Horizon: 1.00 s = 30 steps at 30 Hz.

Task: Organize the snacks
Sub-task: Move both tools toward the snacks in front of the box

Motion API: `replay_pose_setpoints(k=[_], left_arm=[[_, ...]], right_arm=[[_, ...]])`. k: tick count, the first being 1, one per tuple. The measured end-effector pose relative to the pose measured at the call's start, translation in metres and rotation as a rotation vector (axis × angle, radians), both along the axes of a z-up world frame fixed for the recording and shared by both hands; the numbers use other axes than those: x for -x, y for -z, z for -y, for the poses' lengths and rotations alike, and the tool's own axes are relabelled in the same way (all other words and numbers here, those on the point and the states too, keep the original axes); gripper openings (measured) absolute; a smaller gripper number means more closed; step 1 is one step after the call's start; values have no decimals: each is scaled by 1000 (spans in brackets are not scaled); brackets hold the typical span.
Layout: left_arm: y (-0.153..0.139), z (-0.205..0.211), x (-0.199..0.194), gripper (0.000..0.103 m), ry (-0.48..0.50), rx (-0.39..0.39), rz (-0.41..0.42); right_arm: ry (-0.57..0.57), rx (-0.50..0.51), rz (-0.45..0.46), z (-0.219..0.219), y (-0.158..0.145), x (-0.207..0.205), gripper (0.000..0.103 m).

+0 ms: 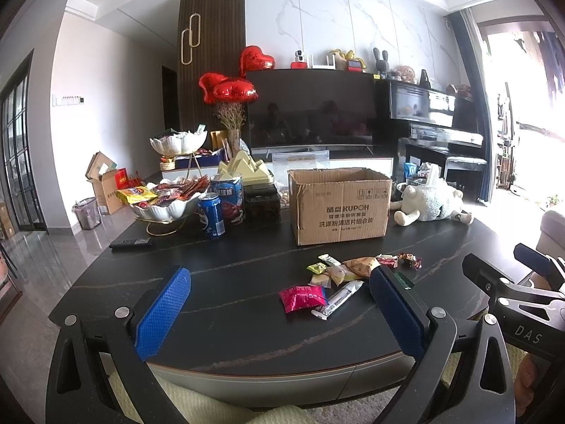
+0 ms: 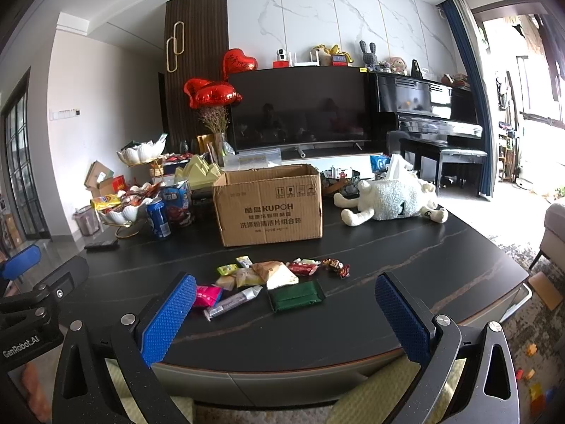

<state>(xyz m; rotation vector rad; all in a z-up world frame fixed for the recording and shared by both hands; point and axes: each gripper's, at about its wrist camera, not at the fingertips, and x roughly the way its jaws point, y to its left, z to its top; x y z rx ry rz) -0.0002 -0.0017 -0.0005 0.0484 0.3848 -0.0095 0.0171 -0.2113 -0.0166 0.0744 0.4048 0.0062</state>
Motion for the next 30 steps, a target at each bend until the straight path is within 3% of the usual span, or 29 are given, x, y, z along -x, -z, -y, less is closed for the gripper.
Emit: replay_pose_setpoints(k=[11,16,22,25,27,30], left_arm=[[11,3,-5,103,8,13,-17],[15,0,-10,103,13,41,-64],[28,-3,-27,103,24,54,-123],[38,-3,-41,103,25,16,-129],[44,-3,-52,103,27,20,-177],[49,0,-67,103,25,36,-171]], right_arm=[[-14,-4,-18,-16,2,0,102],[-42,-17,-47,-15,13,-10,102],[-81,-19,-107,-19,29,-30,102],[-98,-16,-142,-21,36,-44,102],[-104,-9,-162,-23,41,-55,102],[-116,-8,-190,-23,47,-73,102]])
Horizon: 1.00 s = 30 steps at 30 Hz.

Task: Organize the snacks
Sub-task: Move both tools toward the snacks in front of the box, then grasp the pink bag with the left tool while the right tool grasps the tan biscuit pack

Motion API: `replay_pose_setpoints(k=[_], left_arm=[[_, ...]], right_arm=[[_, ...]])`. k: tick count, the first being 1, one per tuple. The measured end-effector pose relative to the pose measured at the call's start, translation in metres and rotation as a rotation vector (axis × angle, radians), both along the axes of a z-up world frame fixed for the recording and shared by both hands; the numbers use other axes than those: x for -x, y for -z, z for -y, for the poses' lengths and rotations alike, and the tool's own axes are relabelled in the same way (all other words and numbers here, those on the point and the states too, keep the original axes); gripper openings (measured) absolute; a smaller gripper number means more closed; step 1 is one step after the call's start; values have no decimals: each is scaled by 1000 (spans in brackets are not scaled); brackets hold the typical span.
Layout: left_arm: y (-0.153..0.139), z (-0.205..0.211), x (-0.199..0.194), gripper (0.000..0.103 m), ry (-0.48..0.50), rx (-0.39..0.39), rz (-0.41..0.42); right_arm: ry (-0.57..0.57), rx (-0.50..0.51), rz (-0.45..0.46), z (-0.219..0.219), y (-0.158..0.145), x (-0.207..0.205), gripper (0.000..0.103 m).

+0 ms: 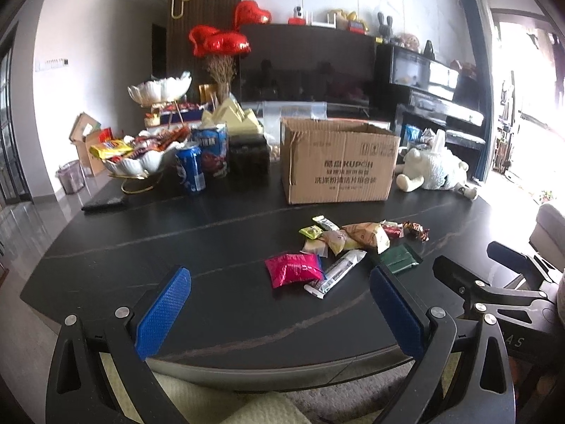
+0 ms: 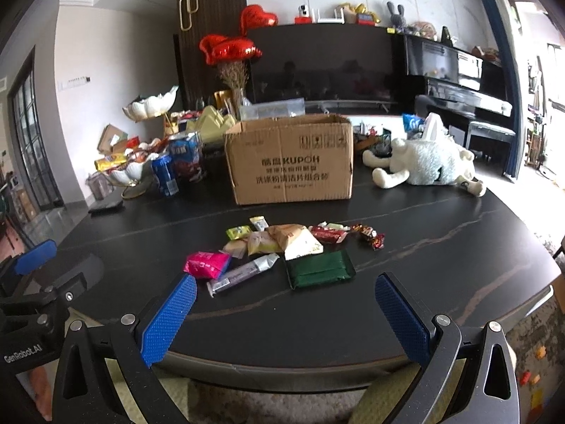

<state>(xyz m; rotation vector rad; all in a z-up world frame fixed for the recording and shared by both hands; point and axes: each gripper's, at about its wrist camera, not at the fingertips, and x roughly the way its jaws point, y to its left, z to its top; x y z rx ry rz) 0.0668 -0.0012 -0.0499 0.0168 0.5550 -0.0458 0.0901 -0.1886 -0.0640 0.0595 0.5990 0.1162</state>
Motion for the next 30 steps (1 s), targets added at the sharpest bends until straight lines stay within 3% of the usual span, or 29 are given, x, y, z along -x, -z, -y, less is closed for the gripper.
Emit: replay_pose_setpoints(k=[7,16,30], left_arm=[[18,3,-43,100,-4,-8,-128],[35,11,-82,99,-9,-42,-207],[83,11,-135,83,-43,66,-392]], right_arm=[[-37,23,-81,1,13,-43,102],[-119,32,-175,-1,28,-95,99],[-143,-21,-316,3,71,-158,87]])
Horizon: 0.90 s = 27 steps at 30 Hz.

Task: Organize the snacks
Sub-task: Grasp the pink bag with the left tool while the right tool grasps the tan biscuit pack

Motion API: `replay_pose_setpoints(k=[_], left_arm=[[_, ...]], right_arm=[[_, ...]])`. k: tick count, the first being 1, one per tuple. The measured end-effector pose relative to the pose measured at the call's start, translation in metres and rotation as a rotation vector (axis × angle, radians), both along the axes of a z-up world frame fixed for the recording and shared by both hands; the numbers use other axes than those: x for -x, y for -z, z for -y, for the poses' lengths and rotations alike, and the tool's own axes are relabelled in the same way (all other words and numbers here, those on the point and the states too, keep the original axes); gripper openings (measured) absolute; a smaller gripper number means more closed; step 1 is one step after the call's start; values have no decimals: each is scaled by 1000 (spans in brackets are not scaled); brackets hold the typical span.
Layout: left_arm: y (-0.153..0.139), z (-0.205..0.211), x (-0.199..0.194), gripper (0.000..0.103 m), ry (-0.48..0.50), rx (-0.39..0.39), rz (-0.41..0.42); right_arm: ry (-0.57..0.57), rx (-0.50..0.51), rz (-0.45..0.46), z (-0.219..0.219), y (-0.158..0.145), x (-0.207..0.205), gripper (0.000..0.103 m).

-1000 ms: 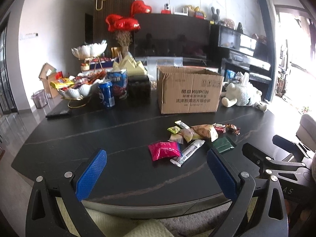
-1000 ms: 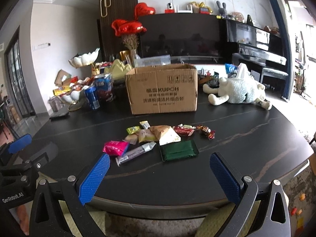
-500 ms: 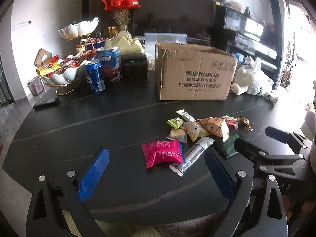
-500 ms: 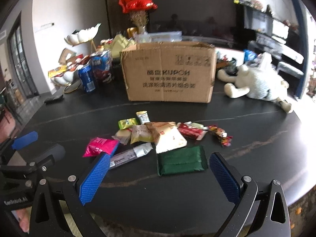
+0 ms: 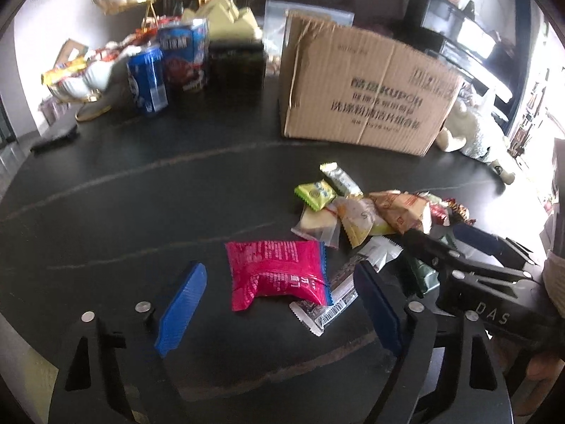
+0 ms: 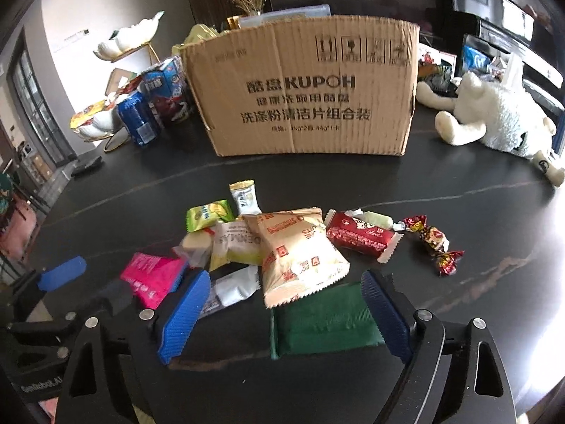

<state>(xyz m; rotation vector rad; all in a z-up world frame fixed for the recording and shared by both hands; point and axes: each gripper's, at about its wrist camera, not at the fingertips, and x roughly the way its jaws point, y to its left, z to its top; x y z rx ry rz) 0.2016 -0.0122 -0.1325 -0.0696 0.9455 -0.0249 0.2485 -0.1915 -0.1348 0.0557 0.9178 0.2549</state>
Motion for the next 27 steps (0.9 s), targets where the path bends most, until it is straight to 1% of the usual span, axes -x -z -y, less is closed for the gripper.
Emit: replay_pose_setpoints(k=[3,6,10,12,13,16,18,20,22,23,24,27], left_arm=[[9,4,-7,80,3,28,-34],[16,5,-13,79,-2,32,-49],[25,3,-19,73,-12,51,-81],[29,2,-21,68,-13,56,-92],[30,2,-22,66,-13,64,-99],[30,1,-24,64,-4,81,-105],[30,1,-24,61,-1,77,-99],[30,1,-25,51,4,84,-100],[29,2,-26,49,9,83,-91],[29,2,-26,48,11,81,-88],[28,1,-26,48,10,80,-79],[26,2,-26,47,11,59,-60]], right_arm=[[4,7,-9,1,6,-7,85],[1,15,-14,0,11,-12,83],[0,24,-22,-1,17,-18,81],[-1,31,-17,-2,19,-21,79],[0,36,-20,-2,20,-22,77],[7,37,-29,-2,23,-23,62],[8,42,-21,-3,24,-22,59],[9,43,-13,-3,23,-21,56],[12,49,-1,-3,22,-18,55],[8,53,4,-4,22,-18,44],[12,62,19,-4,19,-16,40],[15,68,38,-5,14,-14,38]])
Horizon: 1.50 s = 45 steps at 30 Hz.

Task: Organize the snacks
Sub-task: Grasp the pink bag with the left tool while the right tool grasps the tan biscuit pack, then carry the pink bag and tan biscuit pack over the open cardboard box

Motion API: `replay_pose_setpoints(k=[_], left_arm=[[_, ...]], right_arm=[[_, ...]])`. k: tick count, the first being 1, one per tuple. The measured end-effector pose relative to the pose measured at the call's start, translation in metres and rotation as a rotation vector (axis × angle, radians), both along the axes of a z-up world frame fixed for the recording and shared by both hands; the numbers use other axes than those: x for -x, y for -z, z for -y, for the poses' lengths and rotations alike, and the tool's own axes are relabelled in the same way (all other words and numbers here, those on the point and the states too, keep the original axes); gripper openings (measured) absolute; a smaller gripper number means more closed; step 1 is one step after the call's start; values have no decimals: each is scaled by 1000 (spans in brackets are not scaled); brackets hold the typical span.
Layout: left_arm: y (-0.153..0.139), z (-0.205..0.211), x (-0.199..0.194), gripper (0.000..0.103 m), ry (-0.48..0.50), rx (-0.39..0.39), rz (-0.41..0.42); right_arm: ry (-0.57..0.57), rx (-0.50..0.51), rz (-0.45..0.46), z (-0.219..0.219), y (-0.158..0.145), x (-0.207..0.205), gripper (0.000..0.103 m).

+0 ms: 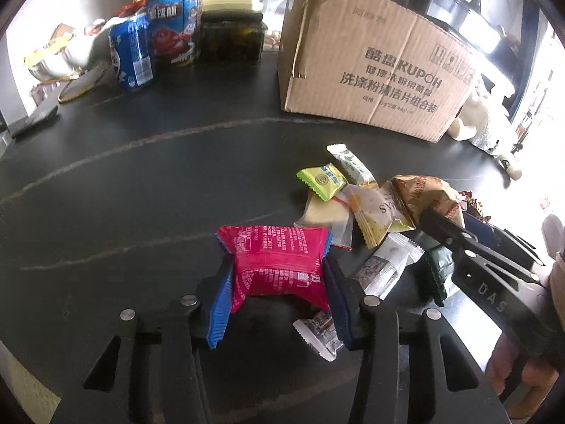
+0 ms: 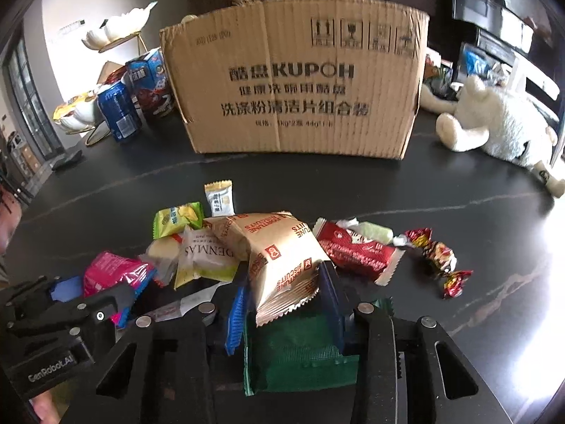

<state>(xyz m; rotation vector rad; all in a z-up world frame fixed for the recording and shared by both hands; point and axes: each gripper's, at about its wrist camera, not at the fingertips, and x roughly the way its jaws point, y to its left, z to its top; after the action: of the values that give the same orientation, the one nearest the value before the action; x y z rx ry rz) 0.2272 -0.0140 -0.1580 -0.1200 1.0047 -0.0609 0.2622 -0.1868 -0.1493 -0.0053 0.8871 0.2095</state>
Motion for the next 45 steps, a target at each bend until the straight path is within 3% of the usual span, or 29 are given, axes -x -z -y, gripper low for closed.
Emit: replay_pose_setpoints(k=[10,25,45], left_arm=[[-25,8,10,46,22,-11,74],[-64,25,18,46,74,-20,187],[-149,36,14,46,179,-23,391]], right_arm=[[9,-13,24,2,-6,9,30],[19,-45,104,6,-37,31,25],[85,-85,280,21,-119,42,25]])
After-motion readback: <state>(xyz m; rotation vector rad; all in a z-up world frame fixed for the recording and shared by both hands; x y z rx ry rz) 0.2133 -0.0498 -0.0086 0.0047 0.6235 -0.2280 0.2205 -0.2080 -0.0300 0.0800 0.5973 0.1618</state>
